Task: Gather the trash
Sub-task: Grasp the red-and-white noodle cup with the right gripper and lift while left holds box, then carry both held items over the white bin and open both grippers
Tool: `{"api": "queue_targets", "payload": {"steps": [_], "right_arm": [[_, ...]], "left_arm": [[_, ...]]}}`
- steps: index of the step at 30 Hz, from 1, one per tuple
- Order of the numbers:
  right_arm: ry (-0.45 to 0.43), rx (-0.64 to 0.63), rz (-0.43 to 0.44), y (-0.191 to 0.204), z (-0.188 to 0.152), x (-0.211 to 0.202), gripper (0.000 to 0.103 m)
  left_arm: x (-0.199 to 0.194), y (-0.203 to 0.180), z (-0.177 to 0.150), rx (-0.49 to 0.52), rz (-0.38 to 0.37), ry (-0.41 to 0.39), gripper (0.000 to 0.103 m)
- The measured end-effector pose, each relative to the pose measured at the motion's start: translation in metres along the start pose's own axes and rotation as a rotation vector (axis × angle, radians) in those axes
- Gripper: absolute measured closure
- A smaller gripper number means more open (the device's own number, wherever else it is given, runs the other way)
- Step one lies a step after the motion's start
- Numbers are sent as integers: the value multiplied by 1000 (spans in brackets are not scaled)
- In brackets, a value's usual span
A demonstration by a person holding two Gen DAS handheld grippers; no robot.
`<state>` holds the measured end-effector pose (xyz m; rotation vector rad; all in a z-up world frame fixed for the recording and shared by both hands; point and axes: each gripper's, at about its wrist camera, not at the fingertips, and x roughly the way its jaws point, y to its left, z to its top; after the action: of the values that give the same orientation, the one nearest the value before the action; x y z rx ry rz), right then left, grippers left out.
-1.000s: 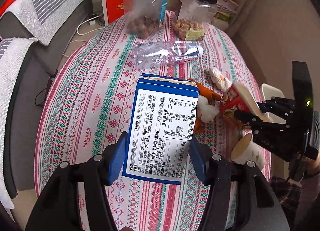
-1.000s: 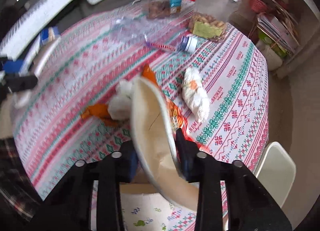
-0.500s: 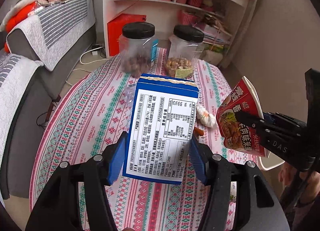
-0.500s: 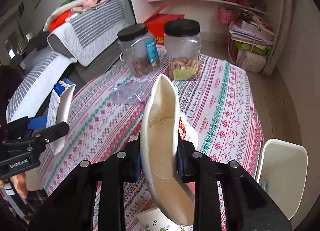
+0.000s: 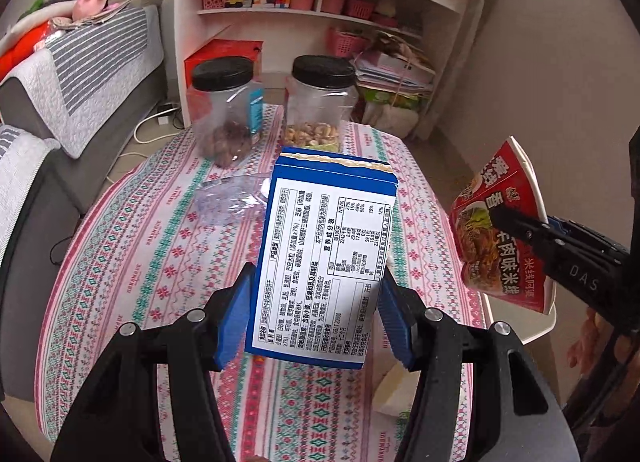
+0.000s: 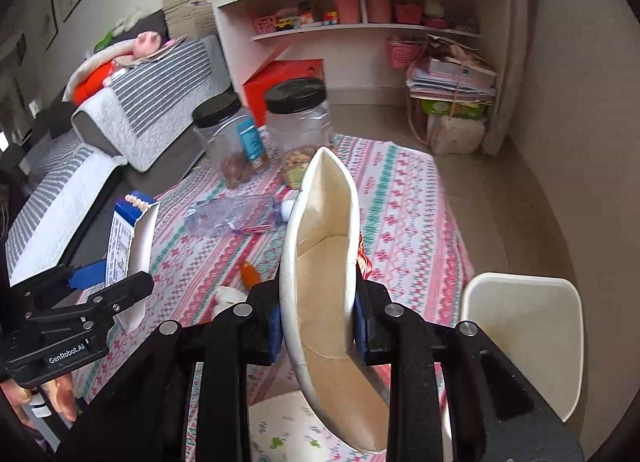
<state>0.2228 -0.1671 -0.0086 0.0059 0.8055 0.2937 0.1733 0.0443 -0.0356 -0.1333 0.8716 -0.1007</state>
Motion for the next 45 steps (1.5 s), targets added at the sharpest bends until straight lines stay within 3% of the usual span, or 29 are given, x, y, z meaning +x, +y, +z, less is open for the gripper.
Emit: {"api": "queue_targets", "payload": {"steps": [14,17,19,28,33,34,36,40,45], "right_arm": [[-16,271,-215,-118,-20,-36,75],[-30,304,-259,-135,-26,-48,66],[-57,334,-290,-146,-31,-60,41],[-192,537,-387,-207,-50,-113,21],[-248,598,-403,-226,-58,-133,16],[-255,600,-411,-227,-60,-136,15],[-264,601,-419,-228,-62,-140,14],[-268,569,-422,-223,-62,-142,9],[-201,478,-439,-204,-52,-128,7]], "left_arm": [[20,-70,-6,93,-71,18,45],[26,-90,-6,116,-91,19,45],[30,-104,-5,130,-108,19,45],[60,-191,-10,194,-202,73,45],[70,-258,-2,248,-251,77,44],[73,-268,1,247,-260,84,37],[77,-283,6,240,-251,90,27],[72,-285,1,268,-242,89,22],[65,-260,-21,331,-118,83,21]]}}
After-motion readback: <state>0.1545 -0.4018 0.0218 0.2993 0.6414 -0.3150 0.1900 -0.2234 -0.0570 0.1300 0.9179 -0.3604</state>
